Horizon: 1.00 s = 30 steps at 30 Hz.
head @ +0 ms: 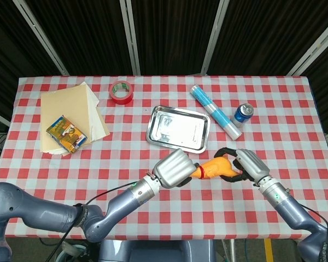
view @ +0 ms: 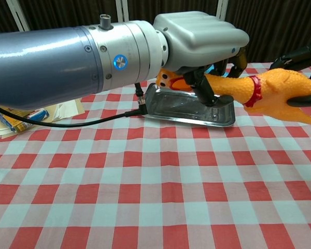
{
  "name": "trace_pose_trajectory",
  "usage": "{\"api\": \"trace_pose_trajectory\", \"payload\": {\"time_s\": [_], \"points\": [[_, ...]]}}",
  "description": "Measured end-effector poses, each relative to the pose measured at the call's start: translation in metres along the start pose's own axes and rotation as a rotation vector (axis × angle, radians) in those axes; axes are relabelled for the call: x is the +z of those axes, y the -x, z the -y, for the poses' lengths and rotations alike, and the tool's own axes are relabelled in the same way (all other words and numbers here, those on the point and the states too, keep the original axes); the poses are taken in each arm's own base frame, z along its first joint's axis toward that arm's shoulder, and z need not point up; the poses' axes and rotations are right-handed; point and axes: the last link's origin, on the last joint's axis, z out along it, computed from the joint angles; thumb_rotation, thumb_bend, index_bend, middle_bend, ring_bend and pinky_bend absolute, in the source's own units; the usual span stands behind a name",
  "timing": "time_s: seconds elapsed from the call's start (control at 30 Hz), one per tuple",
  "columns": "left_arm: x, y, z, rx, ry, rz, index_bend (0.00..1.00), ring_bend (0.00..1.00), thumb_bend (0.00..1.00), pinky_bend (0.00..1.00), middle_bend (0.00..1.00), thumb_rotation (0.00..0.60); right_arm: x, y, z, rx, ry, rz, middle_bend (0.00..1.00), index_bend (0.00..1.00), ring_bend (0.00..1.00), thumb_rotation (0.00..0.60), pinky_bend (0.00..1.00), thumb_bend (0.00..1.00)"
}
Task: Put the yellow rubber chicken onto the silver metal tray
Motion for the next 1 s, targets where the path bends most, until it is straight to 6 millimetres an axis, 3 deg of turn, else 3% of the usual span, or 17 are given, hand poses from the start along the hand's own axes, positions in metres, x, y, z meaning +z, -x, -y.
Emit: {"api": "trace_pose_trajectory", "payload": {"time_s": [0.2, 0.27, 0.33, 0.43, 0.47, 0.53, 0.57, 0.7, 1.0], "points": [[0.0, -0.001, 0.0, 0.0, 0.0, -0.001, 0.72, 0.67, 0.75, 0.76, 0.78, 0.6, -0.001, -0.001, 0.0, -0.002, 0.0, -0.003, 1.0, 1.0, 1.0, 0.6, 0.99, 0.78], [0.0, 0.0, 0.0, 0.002, -0.001, 0.0, 0.72, 0.67, 0.75, 0.76, 0.78, 0.6, -0.001, -0.001, -0.001, -0.001, 0.0, -0.006, 0.96, 0.98, 0.96, 0.6, 0.94, 0.78], [0.0, 0.0, 0.001, 0.004, -0.003, -0.001, 0.72, 0.67, 0.75, 0.76, 0.78, 0.6, -0.002, -0.001, -0.001, -0.004, 0.0, -0.008, 0.86, 0.85, 0.85, 0.6, 0.84, 0.77], [0.0, 0.0, 0.002, 0.008, -0.009, -0.006, 0.72, 0.67, 0.75, 0.76, 0.78, 0.6, -0.004, 0.0, -0.002, -0.017, 0.001, 0.003, 0.59, 0.46, 0.56, 0.6, 0.61, 0.54], [0.0, 0.0, 0.003, 0.009, -0.012, -0.009, 0.72, 0.67, 0.75, 0.76, 0.78, 0.6, -0.005, 0.001, -0.002, -0.021, 0.001, 0.008, 0.46, 0.28, 0.43, 0.585, 0.49, 0.44], [0.0, 0.0, 0.004, 0.012, -0.018, -0.013, 0.72, 0.67, 0.74, 0.76, 0.78, 0.6, -0.006, 0.002, -0.002, -0.025, -0.001, 0.018, 0.29, 0.07, 0.26, 0.525, 0.34, 0.33], [0.0, 0.001, 0.005, 0.015, -0.022, -0.015, 0.72, 0.67, 0.74, 0.76, 0.78, 0.6, -0.007, 0.002, -0.002, -0.025, -0.001, 0.024, 0.21, 0.01, 0.18, 0.481, 0.27, 0.28], [0.0, 0.002, 0.007, 0.019, -0.03, -0.02, 0.72, 0.67, 0.74, 0.76, 0.78, 0.6, -0.009, 0.003, -0.002, -0.021, -0.007, 0.046, 0.1, 0.0, 0.07, 0.434, 0.17, 0.2], [-0.002, 0.005, 0.011, 0.022, -0.044, -0.035, 0.72, 0.67, 0.74, 0.76, 0.78, 0.6, -0.013, 0.002, -0.003, -0.022, -0.019, 0.047, 0.07, 0.0, 0.03, 0.429, 0.15, 0.18]]}}
